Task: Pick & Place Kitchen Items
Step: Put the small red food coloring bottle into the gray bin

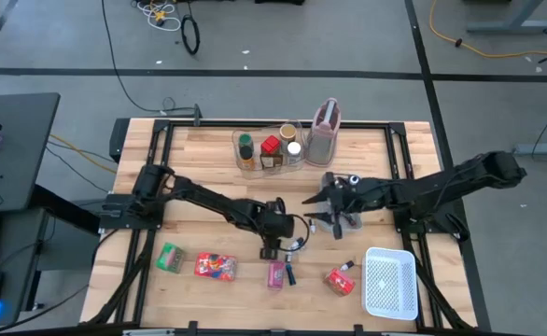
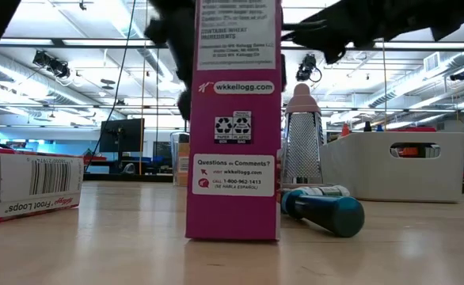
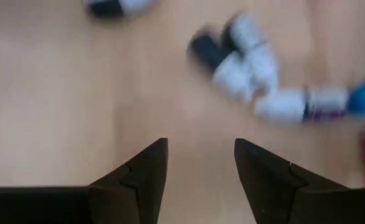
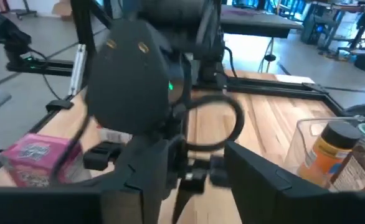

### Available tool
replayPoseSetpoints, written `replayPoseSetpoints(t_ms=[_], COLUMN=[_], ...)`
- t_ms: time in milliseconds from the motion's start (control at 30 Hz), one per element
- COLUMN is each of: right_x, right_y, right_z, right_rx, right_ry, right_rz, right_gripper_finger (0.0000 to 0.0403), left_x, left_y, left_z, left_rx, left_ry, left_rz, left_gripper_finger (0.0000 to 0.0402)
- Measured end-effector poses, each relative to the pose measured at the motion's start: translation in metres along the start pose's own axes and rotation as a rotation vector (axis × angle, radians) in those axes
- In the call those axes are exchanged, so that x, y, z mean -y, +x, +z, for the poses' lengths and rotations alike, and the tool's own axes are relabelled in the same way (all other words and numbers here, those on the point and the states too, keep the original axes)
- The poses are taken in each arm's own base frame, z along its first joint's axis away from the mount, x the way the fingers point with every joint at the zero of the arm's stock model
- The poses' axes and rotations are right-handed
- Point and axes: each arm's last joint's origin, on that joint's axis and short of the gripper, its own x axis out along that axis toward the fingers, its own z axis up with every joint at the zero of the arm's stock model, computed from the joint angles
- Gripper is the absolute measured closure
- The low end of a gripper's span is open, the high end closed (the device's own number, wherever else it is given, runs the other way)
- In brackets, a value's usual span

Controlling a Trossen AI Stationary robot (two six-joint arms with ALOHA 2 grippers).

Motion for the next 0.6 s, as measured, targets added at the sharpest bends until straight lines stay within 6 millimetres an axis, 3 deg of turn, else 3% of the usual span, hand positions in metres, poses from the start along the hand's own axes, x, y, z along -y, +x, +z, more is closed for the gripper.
replayPoseSetpoints(t_ms=[100, 267, 467, 600], right_x=[-0.001, -0.003, -0.013, -0.017], right_y=[0.01, 0.022, 0.029, 0.039], right_z=[-0.005, 0.002, 0.015, 0.013], right_rx=[-0.023, -0.138, -0.261, -0.289], right_ry=[0.012, 0.007, 0.041, 0.013], right_rz=[-0.001, 0.009, -0.099, -0.173], right_gripper_finger=[0.0219, 0.0201, 0.0199, 0.0199], left_x=[-0.006, -0.009, -0.016, -0.022], left_y=[-0.022, -0.068, -0.127, -0.154], left_z=[-0.003, -0.006, -0.03, -0.057], left_rx=[-0.127, -0.139, -0.023, 0.142], left_ry=[-0.029, 0.017, 0.022, -0.002], left_rz=[0.079, 0.243, 0.346, 0.33], left_gripper_finger=[0.0207, 0.0207, 0.0207, 0.0207])
